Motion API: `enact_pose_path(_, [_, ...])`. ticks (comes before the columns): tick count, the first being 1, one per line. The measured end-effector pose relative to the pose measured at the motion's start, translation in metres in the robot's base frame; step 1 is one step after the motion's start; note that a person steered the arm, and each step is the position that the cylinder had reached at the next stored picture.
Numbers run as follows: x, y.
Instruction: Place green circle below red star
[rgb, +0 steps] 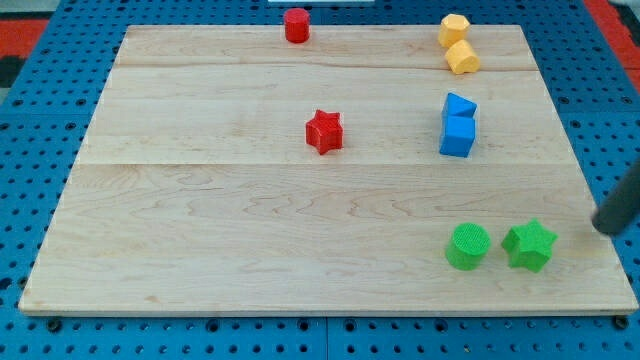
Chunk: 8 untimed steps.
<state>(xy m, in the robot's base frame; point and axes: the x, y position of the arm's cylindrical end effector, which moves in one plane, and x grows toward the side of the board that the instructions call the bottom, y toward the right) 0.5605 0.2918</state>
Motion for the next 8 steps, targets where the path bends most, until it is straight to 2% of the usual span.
enact_pose_path(1, [0.032,-0.092])
enact_pose_path(2, [-0.003,-0.188])
enact_pose_path(3, [-0.036,-0.231])
enact_pose_path(5, [-0.037,-0.277])
enact_pose_path(8, [-0.036,-0.280])
